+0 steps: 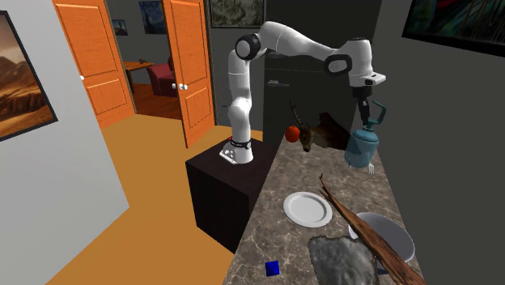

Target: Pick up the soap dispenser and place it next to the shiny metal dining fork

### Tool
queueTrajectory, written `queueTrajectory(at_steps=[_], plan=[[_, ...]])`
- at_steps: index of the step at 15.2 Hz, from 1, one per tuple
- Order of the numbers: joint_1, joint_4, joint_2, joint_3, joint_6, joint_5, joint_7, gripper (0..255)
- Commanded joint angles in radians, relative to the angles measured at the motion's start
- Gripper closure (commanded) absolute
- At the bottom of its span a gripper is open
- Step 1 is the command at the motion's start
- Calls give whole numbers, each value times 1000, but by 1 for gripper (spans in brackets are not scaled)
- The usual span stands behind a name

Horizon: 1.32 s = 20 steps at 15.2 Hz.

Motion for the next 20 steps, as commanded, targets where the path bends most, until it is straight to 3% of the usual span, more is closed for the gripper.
queueTrajectory(at_steps=[1,16,20], plan=[[8,5,40,7,35,10,11,255],[4,-124,106,10,226,48,-19,255],[4,-126,108,10,231,49,-20,255]])
